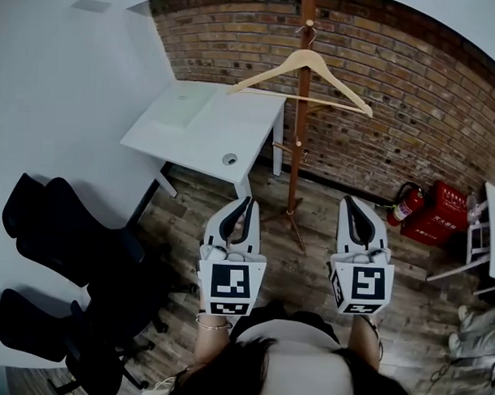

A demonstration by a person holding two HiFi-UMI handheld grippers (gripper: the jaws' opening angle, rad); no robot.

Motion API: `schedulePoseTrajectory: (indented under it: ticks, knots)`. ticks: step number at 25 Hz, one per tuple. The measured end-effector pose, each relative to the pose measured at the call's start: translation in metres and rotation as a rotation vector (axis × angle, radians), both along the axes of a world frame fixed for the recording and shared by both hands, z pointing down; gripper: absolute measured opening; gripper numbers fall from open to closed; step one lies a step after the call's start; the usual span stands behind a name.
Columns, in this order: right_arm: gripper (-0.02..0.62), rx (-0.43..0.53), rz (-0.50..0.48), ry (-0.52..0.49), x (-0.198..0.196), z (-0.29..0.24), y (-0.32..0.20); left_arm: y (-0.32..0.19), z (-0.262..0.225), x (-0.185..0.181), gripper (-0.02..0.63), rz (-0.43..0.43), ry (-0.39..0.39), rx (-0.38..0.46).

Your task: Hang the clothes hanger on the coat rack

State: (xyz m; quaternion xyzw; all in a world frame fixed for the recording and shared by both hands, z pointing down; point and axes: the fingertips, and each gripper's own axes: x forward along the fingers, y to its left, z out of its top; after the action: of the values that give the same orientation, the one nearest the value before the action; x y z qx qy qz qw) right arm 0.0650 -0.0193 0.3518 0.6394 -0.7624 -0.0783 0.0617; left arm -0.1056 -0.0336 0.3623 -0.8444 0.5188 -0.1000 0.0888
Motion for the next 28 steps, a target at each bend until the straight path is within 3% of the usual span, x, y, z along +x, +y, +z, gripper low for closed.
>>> schedulePoseTrajectory:
  ticks: [14, 28]
  knots:
    - [0.037, -0.01, -0.062, 0.037, 0.024, -0.004, 0.055, 0.06, -0.004, 0.029, 0.011, -0.056, 0.094, -0.038]
    - [0.037, -0.028, -0.097, 0.056, 0.032, 0.004, 0.107, 0.121, 0.0, 0.047, 0.011, -0.07, 0.083, -0.057]
